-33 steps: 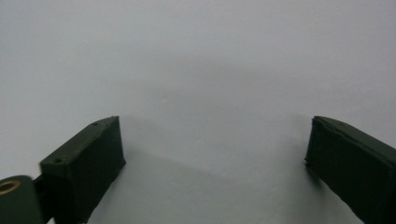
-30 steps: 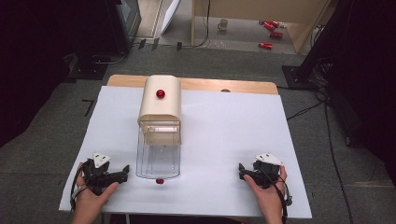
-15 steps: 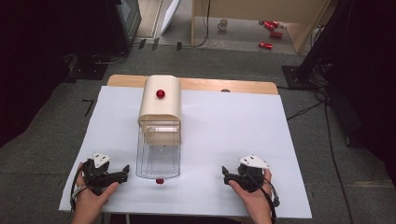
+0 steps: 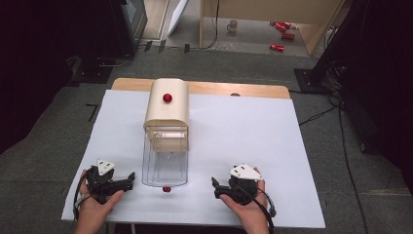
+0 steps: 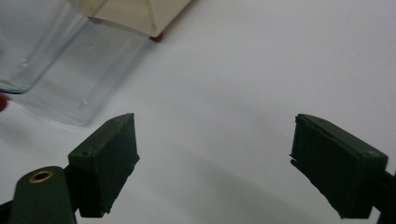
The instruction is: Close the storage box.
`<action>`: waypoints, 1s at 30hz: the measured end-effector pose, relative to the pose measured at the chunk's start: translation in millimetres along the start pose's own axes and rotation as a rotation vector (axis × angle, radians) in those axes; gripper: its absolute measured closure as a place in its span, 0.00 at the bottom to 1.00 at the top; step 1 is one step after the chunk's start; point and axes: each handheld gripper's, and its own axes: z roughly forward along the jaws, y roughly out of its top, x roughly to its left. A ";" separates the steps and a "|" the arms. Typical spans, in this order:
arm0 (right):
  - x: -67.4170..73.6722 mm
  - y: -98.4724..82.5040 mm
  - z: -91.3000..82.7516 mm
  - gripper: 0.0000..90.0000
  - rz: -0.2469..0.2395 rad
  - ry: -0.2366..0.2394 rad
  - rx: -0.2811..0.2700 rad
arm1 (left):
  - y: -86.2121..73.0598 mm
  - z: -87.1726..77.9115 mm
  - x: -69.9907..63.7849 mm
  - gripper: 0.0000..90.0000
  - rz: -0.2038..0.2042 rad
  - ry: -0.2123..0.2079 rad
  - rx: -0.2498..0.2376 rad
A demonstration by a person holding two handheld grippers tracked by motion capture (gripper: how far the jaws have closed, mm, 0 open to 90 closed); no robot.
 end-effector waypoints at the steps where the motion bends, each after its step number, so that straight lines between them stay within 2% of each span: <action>1: 0.0 0.0 0.0 0.17 0.000 0.000 0.000 | 0.0 0.0 0.0 0.02 0.000 0.000 0.000; 4: 14.2 3.7 3.9 0.19 -0.006 0.040 -0.003 | 0.0 0.0 0.0 0.02 0.000 0.000 0.000; 19: 55.3 10.3 14.7 0.27 -0.066 0.128 -0.009 | 0.0 0.0 0.0 0.02 0.000 0.000 0.000; 23: 61.9 9.8 15.4 0.30 -0.075 0.146 -0.013 | 0.0 0.0 0.0 0.02 0.000 0.000 0.000; 30: 72.2 9.8 18.7 0.42 -0.066 0.202 -0.021 | 0.0 0.0 0.0 0.02 0.000 0.000 0.000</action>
